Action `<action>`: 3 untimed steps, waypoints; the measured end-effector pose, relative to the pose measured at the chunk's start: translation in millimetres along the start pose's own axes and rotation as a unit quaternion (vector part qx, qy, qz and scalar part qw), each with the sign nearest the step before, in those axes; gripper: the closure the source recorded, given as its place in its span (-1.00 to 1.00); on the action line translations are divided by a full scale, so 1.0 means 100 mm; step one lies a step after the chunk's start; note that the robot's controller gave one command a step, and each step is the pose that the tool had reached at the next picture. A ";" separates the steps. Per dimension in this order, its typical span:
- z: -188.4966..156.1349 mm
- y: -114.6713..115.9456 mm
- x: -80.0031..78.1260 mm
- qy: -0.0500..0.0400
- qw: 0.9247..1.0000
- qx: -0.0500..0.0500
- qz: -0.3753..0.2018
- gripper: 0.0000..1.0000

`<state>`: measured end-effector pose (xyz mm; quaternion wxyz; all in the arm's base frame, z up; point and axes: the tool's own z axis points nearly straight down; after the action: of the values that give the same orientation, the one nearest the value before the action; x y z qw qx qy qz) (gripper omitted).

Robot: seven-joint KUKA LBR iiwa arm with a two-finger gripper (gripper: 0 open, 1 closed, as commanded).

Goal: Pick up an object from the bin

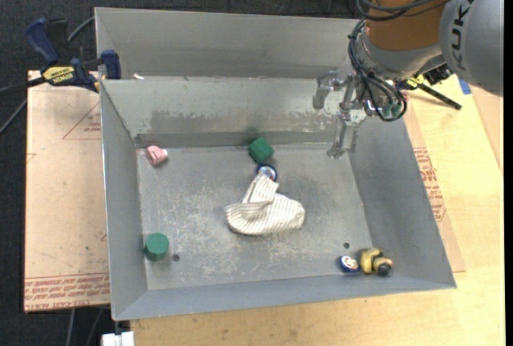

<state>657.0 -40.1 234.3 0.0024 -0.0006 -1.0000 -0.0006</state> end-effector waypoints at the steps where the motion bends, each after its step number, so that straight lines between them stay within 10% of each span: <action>1: -0.06 0.00 -0.01 -0.004 1.000 0.000 -0.001 -1.00; 2: 0.97 0.55 0.30 -0.003 0.998 0.000 -0.063 -1.00; 3: 1.16 -0.09 0.11 -0.007 0.996 0.002 -0.086 -1.00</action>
Offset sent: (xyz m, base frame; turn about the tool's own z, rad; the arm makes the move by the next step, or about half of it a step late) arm -0.0352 0.0611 -0.1086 -0.1436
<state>645.6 -49.4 118.8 -0.0043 0.0855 -0.9963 0.0010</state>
